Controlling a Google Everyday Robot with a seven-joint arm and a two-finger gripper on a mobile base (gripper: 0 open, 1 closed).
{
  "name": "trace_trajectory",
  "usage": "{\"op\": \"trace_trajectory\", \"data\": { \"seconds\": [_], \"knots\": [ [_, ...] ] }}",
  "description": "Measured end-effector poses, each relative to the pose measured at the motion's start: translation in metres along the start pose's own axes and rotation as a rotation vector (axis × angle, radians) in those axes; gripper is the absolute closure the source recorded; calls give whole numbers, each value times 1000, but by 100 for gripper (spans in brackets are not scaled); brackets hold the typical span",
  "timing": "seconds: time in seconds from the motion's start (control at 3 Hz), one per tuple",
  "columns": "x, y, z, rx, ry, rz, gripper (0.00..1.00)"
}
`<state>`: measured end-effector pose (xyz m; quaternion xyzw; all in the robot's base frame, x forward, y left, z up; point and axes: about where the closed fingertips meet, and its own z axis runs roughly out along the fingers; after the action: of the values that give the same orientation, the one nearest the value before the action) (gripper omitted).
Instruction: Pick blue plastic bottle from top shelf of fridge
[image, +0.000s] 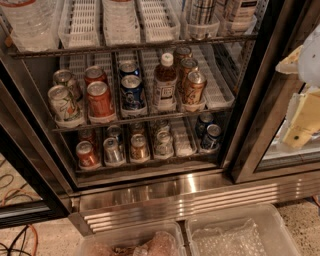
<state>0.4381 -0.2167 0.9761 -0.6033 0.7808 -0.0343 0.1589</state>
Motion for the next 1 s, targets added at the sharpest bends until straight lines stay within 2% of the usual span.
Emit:
{"op": "trace_trajectory", "data": {
  "seconds": [0.33, 0.67, 1.0],
  "knots": [
    [0, 0, 0, 0, 0, 0, 0],
    [-23, -9, -14, 54, -40, -11, 0],
    [-23, -9, -15, 58, -41, -8, 0]
  ]
}}
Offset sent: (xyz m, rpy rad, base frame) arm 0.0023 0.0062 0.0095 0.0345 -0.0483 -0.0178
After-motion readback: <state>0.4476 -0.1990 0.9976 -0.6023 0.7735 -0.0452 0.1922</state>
